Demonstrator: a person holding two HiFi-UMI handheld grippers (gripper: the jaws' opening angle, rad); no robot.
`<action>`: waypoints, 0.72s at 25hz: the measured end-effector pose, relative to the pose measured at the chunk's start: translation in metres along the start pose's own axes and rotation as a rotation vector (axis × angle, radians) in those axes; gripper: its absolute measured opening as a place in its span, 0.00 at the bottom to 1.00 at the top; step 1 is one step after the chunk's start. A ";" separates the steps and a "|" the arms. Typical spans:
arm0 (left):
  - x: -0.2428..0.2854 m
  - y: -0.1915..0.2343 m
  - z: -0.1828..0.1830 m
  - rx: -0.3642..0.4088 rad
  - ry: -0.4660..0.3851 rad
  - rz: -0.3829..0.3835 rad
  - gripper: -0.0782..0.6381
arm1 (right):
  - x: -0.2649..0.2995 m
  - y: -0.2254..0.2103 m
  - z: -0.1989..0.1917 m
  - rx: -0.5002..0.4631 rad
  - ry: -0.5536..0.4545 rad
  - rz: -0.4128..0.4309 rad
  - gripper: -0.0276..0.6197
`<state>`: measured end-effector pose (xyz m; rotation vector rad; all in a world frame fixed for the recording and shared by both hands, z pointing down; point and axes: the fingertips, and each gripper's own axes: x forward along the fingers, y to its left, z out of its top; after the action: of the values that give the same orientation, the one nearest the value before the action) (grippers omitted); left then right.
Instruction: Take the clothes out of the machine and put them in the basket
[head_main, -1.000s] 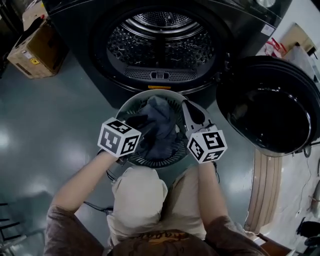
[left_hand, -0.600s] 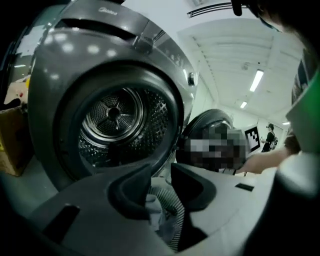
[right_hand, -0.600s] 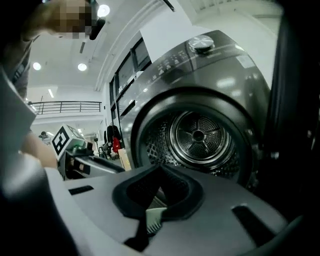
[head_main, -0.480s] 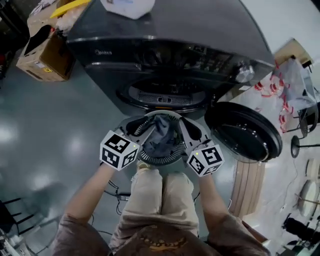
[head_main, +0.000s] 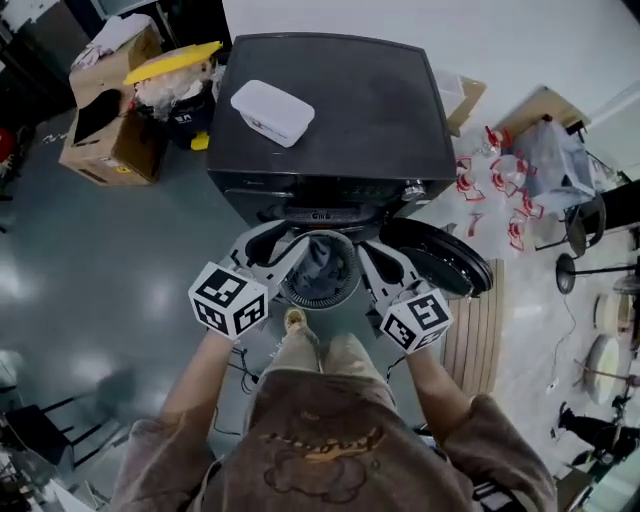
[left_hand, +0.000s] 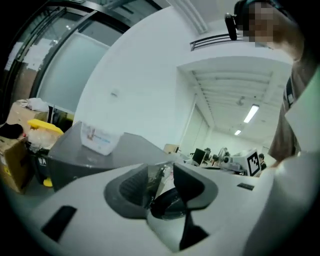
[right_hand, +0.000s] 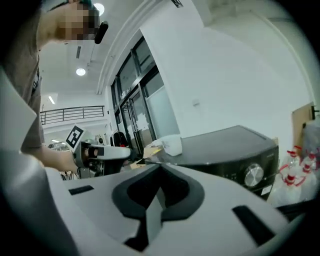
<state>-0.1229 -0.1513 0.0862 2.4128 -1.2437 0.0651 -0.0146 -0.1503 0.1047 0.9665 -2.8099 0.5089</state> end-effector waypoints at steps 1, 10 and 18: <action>-0.006 -0.008 0.020 0.002 -0.019 -0.016 0.33 | -0.005 0.006 0.018 -0.001 -0.011 0.002 0.04; -0.034 -0.039 0.098 0.105 -0.113 -0.061 0.32 | -0.034 0.025 0.096 -0.070 -0.060 -0.038 0.04; -0.031 -0.043 0.093 0.170 -0.164 -0.010 0.12 | -0.042 0.007 0.099 -0.132 -0.060 -0.023 0.04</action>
<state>-0.1215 -0.1416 -0.0210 2.6151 -1.3466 -0.0320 0.0131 -0.1559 0.0004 1.0024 -2.8390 0.2917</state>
